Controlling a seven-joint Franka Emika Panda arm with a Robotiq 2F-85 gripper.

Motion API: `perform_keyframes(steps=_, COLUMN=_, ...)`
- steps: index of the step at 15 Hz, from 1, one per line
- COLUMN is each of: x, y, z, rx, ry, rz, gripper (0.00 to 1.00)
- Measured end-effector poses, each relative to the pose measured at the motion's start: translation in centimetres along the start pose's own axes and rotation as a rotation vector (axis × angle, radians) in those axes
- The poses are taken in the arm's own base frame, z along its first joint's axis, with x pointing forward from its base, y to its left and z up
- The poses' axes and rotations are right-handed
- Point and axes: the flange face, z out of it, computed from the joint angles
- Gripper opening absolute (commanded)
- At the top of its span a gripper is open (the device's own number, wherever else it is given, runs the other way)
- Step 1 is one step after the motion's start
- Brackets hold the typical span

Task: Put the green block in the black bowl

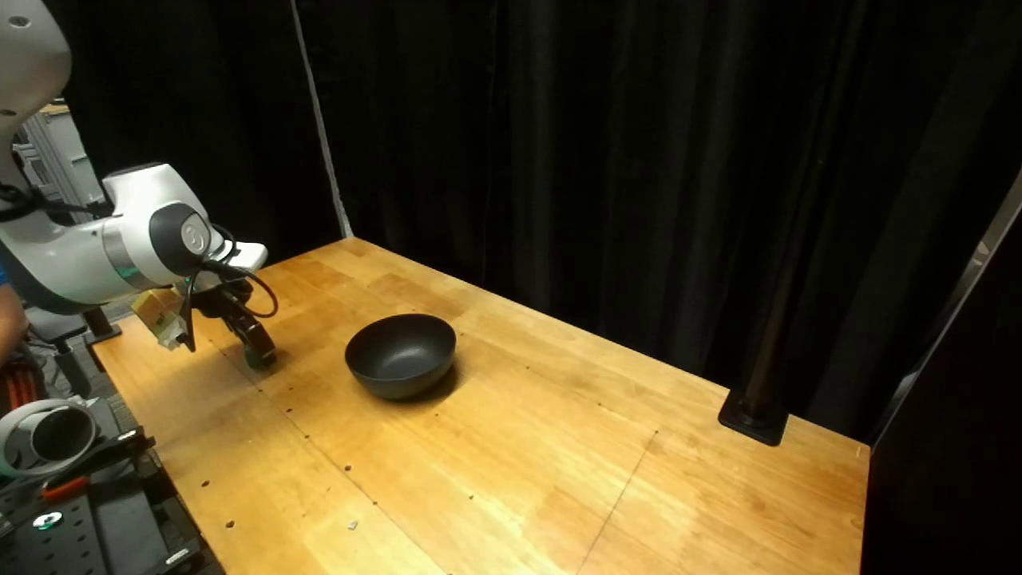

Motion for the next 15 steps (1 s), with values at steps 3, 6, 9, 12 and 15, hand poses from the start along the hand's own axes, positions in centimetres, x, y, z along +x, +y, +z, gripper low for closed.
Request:
perform_keyframes(steps=3, x=0.0, y=-0.2, z=-0.3, rx=-0.004, ry=0.007, rz=-0.003, gripper=0.2)
perform_keyframes(steps=6, x=0.1, y=0.6, z=-0.8, rx=-0.042, ry=-0.012, rz=0.001, gripper=0.18)
perform_keyframes(steps=9, x=1.5, y=2.6, z=-2.6, rx=-0.11, ry=-0.027, rz=0.014, gripper=0.18)
perform_keyframes(steps=12, x=4.6, y=5.2, z=-6.4, rx=-0.163, ry=0.03, rz=0.028, gripper=0.18)
perform_keyframes(steps=15, x=8.1, y=8.3, z=-9.9, rx=-0.226, ry=0.145, rz=0.036, gripper=0.18)
